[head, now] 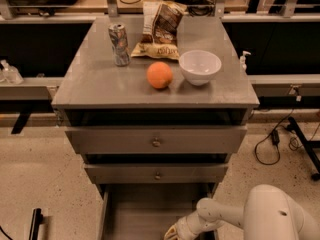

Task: Open bottom drawer

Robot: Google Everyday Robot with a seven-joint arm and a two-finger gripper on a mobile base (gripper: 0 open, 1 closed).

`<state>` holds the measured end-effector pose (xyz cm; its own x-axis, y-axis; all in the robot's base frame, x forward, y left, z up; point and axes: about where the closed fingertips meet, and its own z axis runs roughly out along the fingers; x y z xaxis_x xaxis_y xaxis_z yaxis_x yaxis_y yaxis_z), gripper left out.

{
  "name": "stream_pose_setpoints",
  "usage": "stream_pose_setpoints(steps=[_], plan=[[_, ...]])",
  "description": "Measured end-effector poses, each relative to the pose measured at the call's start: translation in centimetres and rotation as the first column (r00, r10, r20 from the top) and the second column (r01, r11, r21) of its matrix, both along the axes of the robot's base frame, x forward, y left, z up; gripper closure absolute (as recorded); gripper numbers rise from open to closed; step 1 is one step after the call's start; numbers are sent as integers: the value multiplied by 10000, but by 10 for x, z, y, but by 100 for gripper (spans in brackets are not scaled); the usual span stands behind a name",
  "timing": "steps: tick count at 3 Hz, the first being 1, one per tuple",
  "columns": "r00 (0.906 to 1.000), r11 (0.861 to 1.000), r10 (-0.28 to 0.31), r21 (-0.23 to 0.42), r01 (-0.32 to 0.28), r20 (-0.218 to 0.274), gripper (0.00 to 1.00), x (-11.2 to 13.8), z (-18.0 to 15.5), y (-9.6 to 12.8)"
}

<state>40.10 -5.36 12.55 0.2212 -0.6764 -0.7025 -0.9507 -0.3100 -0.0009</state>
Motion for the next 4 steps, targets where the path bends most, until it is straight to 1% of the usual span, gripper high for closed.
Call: stream_pose_setpoints(steps=[1, 4], plan=[[10000, 10000, 0, 0, 0, 1, 100, 5, 0, -1], [10000, 10000, 0, 0, 0, 2, 100, 5, 0, -1]])
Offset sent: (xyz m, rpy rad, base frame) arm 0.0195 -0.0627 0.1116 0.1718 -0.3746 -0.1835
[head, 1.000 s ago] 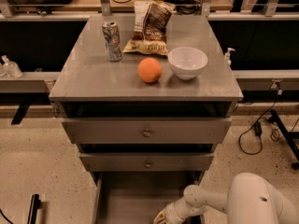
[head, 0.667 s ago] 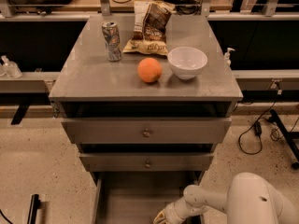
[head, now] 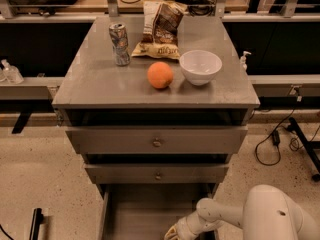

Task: Open bottom drawer

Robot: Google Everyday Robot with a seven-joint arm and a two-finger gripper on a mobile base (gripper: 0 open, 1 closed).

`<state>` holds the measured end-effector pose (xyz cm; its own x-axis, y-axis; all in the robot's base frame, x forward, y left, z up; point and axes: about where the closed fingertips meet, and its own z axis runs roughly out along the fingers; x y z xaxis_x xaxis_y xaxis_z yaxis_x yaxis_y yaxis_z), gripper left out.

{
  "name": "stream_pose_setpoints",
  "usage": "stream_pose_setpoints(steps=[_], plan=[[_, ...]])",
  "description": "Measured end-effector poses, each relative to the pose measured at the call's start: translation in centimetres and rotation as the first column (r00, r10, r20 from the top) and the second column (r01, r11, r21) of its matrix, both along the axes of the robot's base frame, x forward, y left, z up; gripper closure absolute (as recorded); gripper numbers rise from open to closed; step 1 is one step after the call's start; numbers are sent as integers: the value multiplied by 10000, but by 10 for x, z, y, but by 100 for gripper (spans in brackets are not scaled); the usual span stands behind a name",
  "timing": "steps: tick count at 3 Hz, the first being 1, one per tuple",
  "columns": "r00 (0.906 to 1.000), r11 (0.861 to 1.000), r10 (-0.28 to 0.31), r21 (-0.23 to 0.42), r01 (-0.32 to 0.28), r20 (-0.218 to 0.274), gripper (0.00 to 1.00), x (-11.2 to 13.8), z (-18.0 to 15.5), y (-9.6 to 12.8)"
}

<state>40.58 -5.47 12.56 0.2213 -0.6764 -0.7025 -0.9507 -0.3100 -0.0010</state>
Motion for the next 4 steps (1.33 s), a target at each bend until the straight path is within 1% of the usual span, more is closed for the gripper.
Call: stream_pose_setpoints(steps=[1, 2, 3, 4], plan=[[10000, 10000, 0, 0, 0, 0, 100, 0, 0, 0], [10000, 10000, -1, 0, 1, 1, 83, 0, 0, 0], [10000, 10000, 0, 0, 0, 0, 60, 1, 0, 0], [10000, 10000, 0, 0, 0, 1, 61, 1, 0, 0]])
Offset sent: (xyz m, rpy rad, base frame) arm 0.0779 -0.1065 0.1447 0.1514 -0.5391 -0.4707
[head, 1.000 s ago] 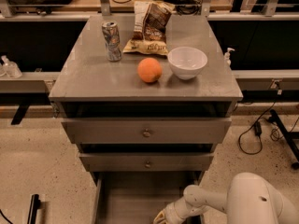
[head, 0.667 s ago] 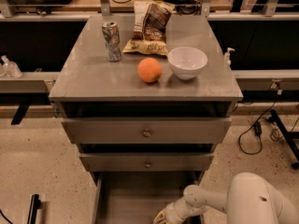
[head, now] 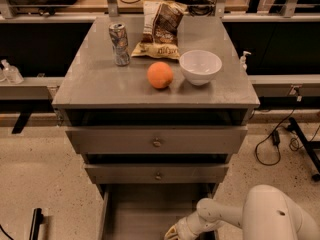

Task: Open bottom drawer

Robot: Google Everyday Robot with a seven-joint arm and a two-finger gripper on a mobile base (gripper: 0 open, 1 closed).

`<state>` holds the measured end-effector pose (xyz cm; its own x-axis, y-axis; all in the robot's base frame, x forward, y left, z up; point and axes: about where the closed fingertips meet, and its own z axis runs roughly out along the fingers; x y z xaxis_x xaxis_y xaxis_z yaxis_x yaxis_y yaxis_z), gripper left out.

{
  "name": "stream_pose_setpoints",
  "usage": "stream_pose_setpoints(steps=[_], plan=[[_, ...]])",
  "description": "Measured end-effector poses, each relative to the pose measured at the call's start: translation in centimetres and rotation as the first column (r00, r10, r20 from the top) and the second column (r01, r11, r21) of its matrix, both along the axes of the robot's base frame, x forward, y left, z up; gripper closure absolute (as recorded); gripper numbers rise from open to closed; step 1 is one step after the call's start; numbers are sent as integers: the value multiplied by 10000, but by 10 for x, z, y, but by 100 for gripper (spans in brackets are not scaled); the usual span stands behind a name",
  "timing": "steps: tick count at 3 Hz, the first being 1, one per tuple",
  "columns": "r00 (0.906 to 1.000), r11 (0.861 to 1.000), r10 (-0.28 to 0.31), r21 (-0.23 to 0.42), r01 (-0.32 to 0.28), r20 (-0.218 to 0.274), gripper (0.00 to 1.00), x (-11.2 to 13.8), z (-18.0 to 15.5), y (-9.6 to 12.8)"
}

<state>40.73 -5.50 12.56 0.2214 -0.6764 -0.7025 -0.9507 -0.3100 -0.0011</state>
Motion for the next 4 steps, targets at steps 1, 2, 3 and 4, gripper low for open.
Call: stream_pose_setpoints(steps=[1, 2, 3, 4], plan=[[10000, 10000, 0, 0, 0, 0, 85, 0, 0, 0], [9975, 9977, -440, 543, 409, 561, 100, 16, 6, 0], [9877, 9895, -951, 1207, 801, 1245, 100, 36, 18, 0], [9775, 9814, -1229, 1675, 940, 1713, 100, 48, 32, 3]])
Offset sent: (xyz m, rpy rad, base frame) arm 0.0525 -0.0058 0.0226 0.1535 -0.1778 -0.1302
